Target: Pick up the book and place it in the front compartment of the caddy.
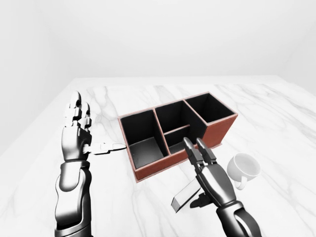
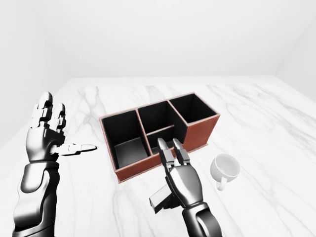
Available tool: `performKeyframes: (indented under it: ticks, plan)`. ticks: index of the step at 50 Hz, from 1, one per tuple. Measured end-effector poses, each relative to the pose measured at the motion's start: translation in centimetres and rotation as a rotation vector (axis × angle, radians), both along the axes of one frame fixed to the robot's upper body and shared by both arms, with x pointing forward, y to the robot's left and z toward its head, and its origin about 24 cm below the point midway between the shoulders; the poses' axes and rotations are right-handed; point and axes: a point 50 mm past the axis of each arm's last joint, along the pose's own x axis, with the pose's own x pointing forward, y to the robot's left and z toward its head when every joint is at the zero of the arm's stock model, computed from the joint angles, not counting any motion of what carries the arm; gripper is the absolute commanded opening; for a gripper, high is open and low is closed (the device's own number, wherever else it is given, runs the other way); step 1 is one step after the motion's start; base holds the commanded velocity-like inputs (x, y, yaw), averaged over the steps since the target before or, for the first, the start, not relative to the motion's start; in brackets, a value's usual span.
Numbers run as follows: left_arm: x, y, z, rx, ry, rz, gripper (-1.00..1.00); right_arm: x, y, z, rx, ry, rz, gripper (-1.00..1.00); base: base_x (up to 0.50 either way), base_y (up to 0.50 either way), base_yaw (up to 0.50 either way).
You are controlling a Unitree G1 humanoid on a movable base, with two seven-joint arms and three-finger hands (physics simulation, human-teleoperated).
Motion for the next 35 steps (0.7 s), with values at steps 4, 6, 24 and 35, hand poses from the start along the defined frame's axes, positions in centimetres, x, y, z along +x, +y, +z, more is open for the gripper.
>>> performKeyframes:
  ticks: [4, 6, 24, 35]
  plan:
    - [0.0, 0.0, 0.0, 0.000, 0.001, 0.000, 1.00, 0.1, 0.1, 0.0, -0.016, -0.005, 0.001, 1.00, 0.00, 0.00, 0.00]
    - [0.0, 0.0, 0.0, 0.000, 0.001, 0.000, 1.00, 0.2, 0.1, 0.0, -0.024, -0.008, 0.001, 1.00, 0.00, 0.00, 0.00]
    - [0.0, 0.0, 0.0, 0.001, 0.000, -0.001, 1.00, 0.6, 0.3, -0.8, -0.090, -0.002, -0.001, 1.00, 0.00, 0.00, 0.00]
    - [0.0, -0.1, 0.0, 0.003, 0.000, -0.003, 1.00, 0.5, 0.8, -1.5, -0.110, 0.007, 0.020, 1.00, 0.00, 0.00, 0.00]
